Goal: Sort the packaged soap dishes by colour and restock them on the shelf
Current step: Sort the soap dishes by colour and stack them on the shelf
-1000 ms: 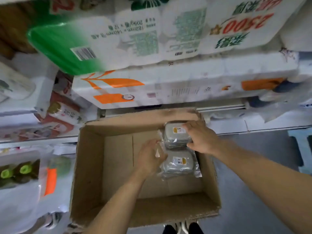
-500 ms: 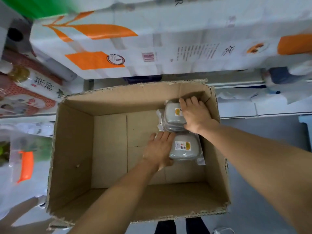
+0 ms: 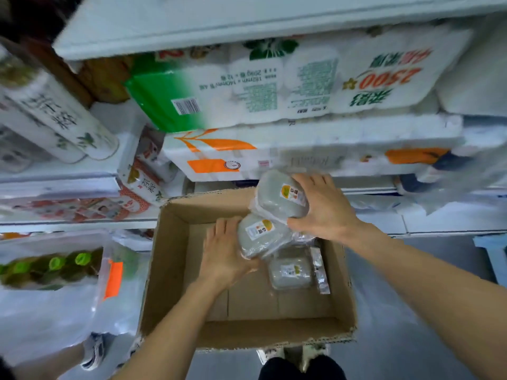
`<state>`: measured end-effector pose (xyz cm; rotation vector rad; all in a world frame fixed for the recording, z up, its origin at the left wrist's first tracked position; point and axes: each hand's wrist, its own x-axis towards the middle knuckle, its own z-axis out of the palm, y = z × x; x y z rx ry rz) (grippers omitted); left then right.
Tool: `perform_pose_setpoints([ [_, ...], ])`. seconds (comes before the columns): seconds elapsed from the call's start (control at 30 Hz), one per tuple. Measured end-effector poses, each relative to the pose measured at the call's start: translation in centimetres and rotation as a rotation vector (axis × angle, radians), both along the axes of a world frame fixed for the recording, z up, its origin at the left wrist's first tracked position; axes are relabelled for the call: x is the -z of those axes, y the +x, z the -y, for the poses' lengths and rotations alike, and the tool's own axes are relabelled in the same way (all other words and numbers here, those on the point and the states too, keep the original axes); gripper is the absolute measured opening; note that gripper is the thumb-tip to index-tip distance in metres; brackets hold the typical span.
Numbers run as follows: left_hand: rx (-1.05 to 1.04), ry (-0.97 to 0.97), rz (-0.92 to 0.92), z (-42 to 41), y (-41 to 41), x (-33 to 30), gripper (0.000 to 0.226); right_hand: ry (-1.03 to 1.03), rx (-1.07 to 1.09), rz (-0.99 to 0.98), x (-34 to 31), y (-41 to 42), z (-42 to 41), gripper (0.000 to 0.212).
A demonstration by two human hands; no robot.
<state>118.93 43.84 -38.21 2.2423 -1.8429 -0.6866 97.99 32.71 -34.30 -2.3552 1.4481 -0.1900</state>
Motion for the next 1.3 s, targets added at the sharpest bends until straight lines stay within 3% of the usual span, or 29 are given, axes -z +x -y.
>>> perform_pose_setpoints([
  [0.1, -0.065, -0.107, -0.035, 0.8, 0.5, -5.9, 0.101, 0.010, -0.014, 0.140, -5.7, 0.3, -0.3, 0.088],
  [0.27, -0.106, -0.312, -0.138, 2.0, 0.8, -15.1, 0.102, -0.141, -0.017, 0.294, -15.1, 0.1, -0.7, 0.090],
  [0.6, -0.010, -0.533, -0.254, 5.6, -2.0, -29.1, 0.079, -0.398, 0.122, 0.441, -28.9, -5.8, 2.5, 0.080],
  [0.9, -0.027, -0.513, -0.323, 13.6, -6.2, -33.3, 0.088, -0.488, 0.160, 0.243, -36.3, -10.5, 17.7, 0.084],
  [1.17, -0.163, -0.484, -0.419, 18.9, -8.9, -32.8, 0.086, -0.606, -0.106, -0.042, -39.2, -5.3, 29.2, 0.071],
  [1.3, -0.215, -0.490, -0.505, 20.1, -9.7, -32.7, 0.082, -0.482, -0.110, -0.185, -37.6, -3.9, 33.1, 0.057],
])
